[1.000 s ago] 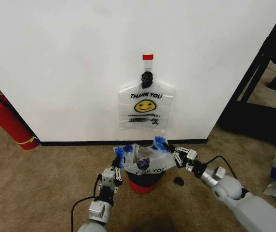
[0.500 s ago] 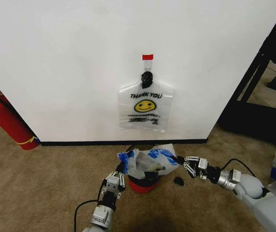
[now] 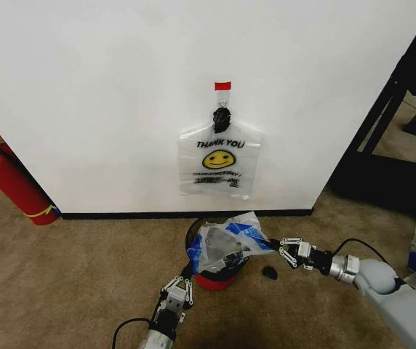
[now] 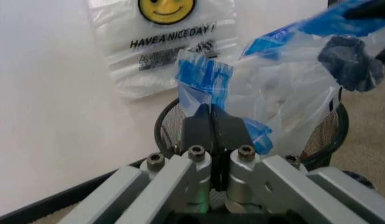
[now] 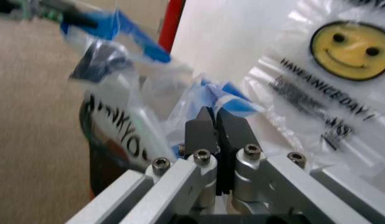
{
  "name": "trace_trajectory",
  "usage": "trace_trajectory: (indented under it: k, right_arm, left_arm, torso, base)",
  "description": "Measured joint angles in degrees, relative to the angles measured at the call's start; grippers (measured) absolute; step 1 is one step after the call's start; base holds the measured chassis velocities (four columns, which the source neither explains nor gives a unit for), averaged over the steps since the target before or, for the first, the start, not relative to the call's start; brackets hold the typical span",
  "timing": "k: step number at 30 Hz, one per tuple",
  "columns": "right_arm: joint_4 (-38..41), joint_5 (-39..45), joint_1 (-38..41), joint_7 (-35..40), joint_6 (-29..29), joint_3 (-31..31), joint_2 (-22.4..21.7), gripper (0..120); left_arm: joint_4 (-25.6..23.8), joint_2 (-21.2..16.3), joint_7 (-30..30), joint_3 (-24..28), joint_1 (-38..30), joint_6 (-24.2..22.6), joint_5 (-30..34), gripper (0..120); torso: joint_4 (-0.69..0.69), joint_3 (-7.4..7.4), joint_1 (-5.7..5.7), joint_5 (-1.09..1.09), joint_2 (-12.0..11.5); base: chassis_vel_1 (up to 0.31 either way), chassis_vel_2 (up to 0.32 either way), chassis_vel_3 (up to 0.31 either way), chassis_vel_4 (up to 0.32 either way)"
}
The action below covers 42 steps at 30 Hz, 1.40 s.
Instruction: Pick up the garbage bag from the wall and place it over the trash bin.
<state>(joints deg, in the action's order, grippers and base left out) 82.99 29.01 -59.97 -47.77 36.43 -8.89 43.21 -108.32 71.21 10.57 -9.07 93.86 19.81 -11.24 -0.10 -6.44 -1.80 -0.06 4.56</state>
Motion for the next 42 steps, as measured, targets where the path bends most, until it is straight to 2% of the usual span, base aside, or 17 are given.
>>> trace_trajectory:
  k: [2, 5, 10, 18, 20, 22, 28, 32, 42]
  right_arm:
    - [0.1, 0.6, 0.6, 1.5, 0.2, 0.7, 0.4, 0]
    - [0.5, 1.3, 2.8, 9.5, 0.8, 4.1, 2.5, 0]
    - [-0.4, 1.2, 3.2, 11.6, 1.3, 5.6, 3.6, 0]
    - [-2.2, 1.2, 1.8, 1.9, 1.1, 4.6, 2.0, 0]
    - [-2.9, 1.0, 1.2, -1.5, 1.0, 3.4, 1.3, 0]
    - [-2.7, 1.1, 0.7, -2.0, 1.0, 2.8, 0.9, 0]
    - [-0.7, 2.0, -2.0, -3.9, 1.1, 0.6, -0.6, 0]
    - [-1.1, 1.7, -3.1, -6.1, 1.2, -0.1, -0.8, 0]
    - [-3.5, -0.2, -4.0, -6.8, 2.4, -0.7, 0.0, 0]
  left_arm:
    - [0.2, 0.1, 0.0, 0.0, -0.6, 0.1, 0.0, 0]
    - [1.6, 0.4, -0.1, -0.7, -6.1, 0.0, 0.9, 0]
    - [2.5, -0.1, -1.0, -0.8, -8.5, 0.2, 2.0, 0]
    - [4.8, -2.2, -5.5, -0.2, -8.1, 3.6, 2.3, 0]
    - [6.2, -3.8, -6.9, 0.2, -8.6, 4.9, 2.4, 0]
    - [6.9, -4.8, -7.6, 0.2, -9.4, 5.4, 2.4, 0]
    - [8.5, -11.1, -12.2, -0.2, -14.0, 8.1, 2.9, 0]
    - [10.0, -13.2, -15.6, -0.3, -15.2, 10.2, 5.1, 0]
    - [12.1, -15.2, -22.2, -0.6, -15.0, 14.5, 5.1, 0]
  torso:
    - [0.01, 0.0, 0.0, 0.0, 0.0]
    - [0.02, 0.0, 0.0, -0.01, 0.0]
    - [0.01, 0.0, 0.0, 0.01, 0.0]
    - [0.01, 0.0, 0.0, 0.0, 0.0]
    - [0.02, 0.0, 0.0, 0.02, 0.0]
    - [0.02, 0.0, 0.0, 0.0, 0.0]
    - [0.02, 0.0, 0.0, 0.0, 0.0]
    - [0.01, 0.0, 0.0, 0.0, 0.0]
    - [0.03, 0.0, 0.0, 0.01, 0.0]
  base:
    - [0.0, 0.0, 0.0, 0.0]
    - [0.0, 0.0, 0.0, 0.0]
    - [0.0, 0.0, 0.0, 0.0]
    - [0.0, 0.0, 0.0, 0.0]
    - [0.0, 0.0, 0.0, 0.0]
    - [0.0, 0.0, 0.0, 0.0]
    - [0.0, 0.0, 0.0, 0.0]
    - [0.0, 0.0, 0.0, 0.0]
    - [0.0, 0.0, 0.0, 0.0]
